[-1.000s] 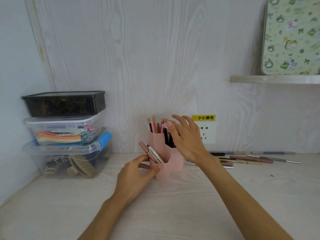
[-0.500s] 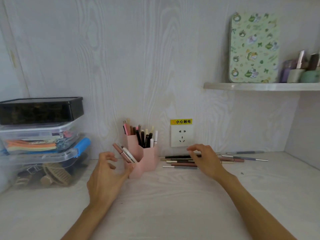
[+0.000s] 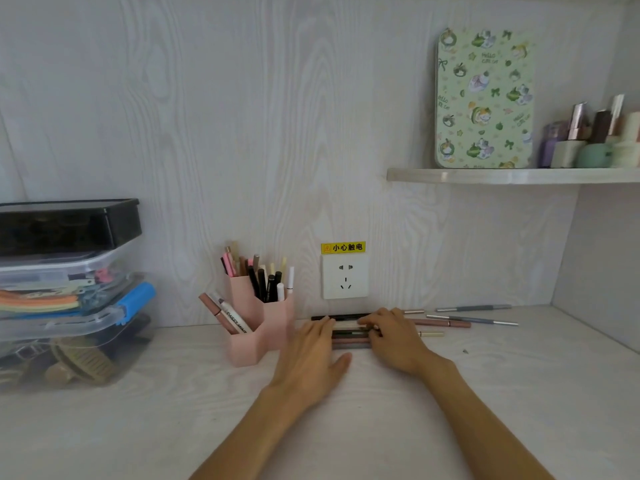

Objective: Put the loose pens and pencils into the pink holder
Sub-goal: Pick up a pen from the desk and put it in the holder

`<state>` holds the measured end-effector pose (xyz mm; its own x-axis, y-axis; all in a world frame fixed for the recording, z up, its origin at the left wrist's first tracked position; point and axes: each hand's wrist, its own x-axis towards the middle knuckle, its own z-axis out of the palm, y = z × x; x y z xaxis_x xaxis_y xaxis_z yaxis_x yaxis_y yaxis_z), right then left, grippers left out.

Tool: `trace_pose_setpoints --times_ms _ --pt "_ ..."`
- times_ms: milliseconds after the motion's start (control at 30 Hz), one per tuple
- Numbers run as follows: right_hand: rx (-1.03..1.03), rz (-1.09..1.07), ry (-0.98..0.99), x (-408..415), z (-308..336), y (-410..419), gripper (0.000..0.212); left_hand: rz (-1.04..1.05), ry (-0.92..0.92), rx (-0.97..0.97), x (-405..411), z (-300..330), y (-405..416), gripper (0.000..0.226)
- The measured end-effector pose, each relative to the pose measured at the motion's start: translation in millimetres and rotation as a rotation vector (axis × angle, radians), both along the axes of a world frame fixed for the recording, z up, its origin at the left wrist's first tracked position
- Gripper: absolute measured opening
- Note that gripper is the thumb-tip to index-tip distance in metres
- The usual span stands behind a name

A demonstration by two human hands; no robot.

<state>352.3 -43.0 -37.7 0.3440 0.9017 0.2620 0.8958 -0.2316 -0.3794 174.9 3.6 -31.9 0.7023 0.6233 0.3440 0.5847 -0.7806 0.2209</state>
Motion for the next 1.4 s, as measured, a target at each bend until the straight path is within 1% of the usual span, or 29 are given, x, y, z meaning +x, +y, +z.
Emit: trace_pose_setpoints --times_ms 67,133,200,267,367,433,500,533,600,633,700,733,833,900,1000,1100,1133,1200,1233,1300,1333,1367,1400 --pt "-0.044 -0.005 0.011 -1.7 1.8 1.7 0.037 0.05 0.04 -0.073 5.9 -7.9 4.5 0.068" --pt "-0.064 -0.015 0.034 -3.5 5.0 2.7 0.034 0.066 0.028 -0.094 5.9 -12.3 9.6 0.061" --pt "-0.073 -0.023 0.086 -6.9 8.7 2.0 0.029 0.063 0.018 -0.048 2.8 -13.9 12.9 0.051" --pt "-0.035 -0.01 0.1 -10.8 10.6 -1.1 0.025 0.059 -0.006 -0.029 1.4 -16.0 14.7 0.048" --pt "0.082 0.037 0.033 -14.7 14.4 -6.8 0.022 0.048 -0.067 0.002 1.4 -15.4 13.5 0.05" --pt "0.168 0.04 0.029 -14.6 17.5 -8.7 0.021 -0.032 -0.167 0.055 0.1 -10.6 10.1 0.056" --pt "0.223 0.021 0.044 -11.7 19.7 -9.0 0.021 -0.21 -0.233 0.056 -3.9 -3.4 5.1 0.062" --pt "0.241 0.01 0.07 -10.7 19.9 -9.4 0.021 -0.286 -0.214 0.037 -7.9 -0.7 2.4 0.06" --pt "0.275 -0.021 0.149 -8.3 20.8 -10.8 0.019 -0.329 -0.148 0.002 -15.1 1.5 0.6 0.051" --pt "0.301 -0.039 0.194 -7.9 22.2 -11.5 0.018 -0.307 -0.146 -0.029 -17.8 1.2 2.2 0.044" --pt "0.371 -0.059 0.301 -6.7 27.4 -13.3 0.017 -0.238 -0.203 -0.107 -19.6 0.6 5.4 0.029" --pt "0.405 -0.06 0.359 -5.8 30.8 -14.3 0.015 -0.192 -0.224 -0.097 -18.4 0.2 6.2 0.024" --pt "0.487 -0.044 0.528 -8.1 39.9 -16.5 0.011 -0.007 -0.214 0.056 -12.4 0.3 3.8 0.02" --pt "0.549 -0.01 0.635 -12.1 44.7 -17.1 0.006 0.044 -0.252 0.133 -8.0 0.3 1.3 0.028" --pt "0.647 0.058 0.744 -17.2 51.6 -18.6 0.004 0.048 -0.407 0.236 -4.0 8.7 -0.6 0.038" --pt "0.669 0.113 0.871 -18.3 56.8 -19.8 0.01 0.055 -0.496 0.273 -7.1 14.9 0.7 0.037" --pt "0.661 0.142 0.935 -23.5 58.0 -16.5 0.011 0.051 -0.524 0.245 -16.2 15.3 3.8 0.032" --pt "0.65 0.146 0.997 -23.5 58.2 -17.2 0.013 -0.008 -0.607 0.101 -23.2 18.4 5.5 0.023" --pt "0.632 0.148 1.016 -22.5 57.8 -17.8 0.014 -0.05 -0.67 0.021 -26.2 21.2 5.6 0.02" --pt "0.558 0.164 1.035 -19.9 57.9 -19.5 0.021 -0.156 -0.856 -0.163 -29.6 32.8 2.1 0.015" --pt "0.504 0.158 1.0 -18.0 57.1 -20.2 0.027 -0.199 -0.961 -0.235 -30.9 41.4 -0.4 0.013" --pt "0.449 0.127 0.906 -15.7 55.1 -20.4 0.033 -0.226 -1.07 -0.27 -33.2 51.0 -2.4 0.01" --pt "0.401 0.069 0.763 -12.5 52.4 -20.3 0.035 -0.239 -1.179 -0.271 -36.6 60.8 -1.9 0.006"
